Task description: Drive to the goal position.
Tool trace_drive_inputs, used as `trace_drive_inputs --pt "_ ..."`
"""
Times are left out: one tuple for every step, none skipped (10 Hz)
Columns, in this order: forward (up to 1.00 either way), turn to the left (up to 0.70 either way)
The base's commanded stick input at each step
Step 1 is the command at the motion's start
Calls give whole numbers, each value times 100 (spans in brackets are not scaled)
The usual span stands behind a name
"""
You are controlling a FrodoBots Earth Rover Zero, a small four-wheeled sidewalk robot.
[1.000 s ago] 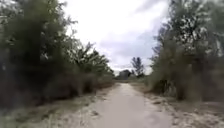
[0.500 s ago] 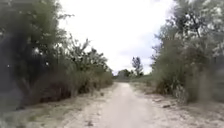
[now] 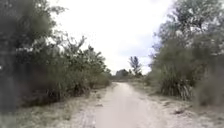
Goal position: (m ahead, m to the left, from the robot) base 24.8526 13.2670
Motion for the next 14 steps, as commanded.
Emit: trace_drive_inputs --pt "85 0" --pt "85 0" --pt "85 0" --pt "85 0" --pt "85 0" --pt "85 0" --pt "85 0" --pt "85 0" --pt "85 0" --pt "85 0" --pt "85 0" --pt "85 0" --pt "85 0" --pt "85 0"
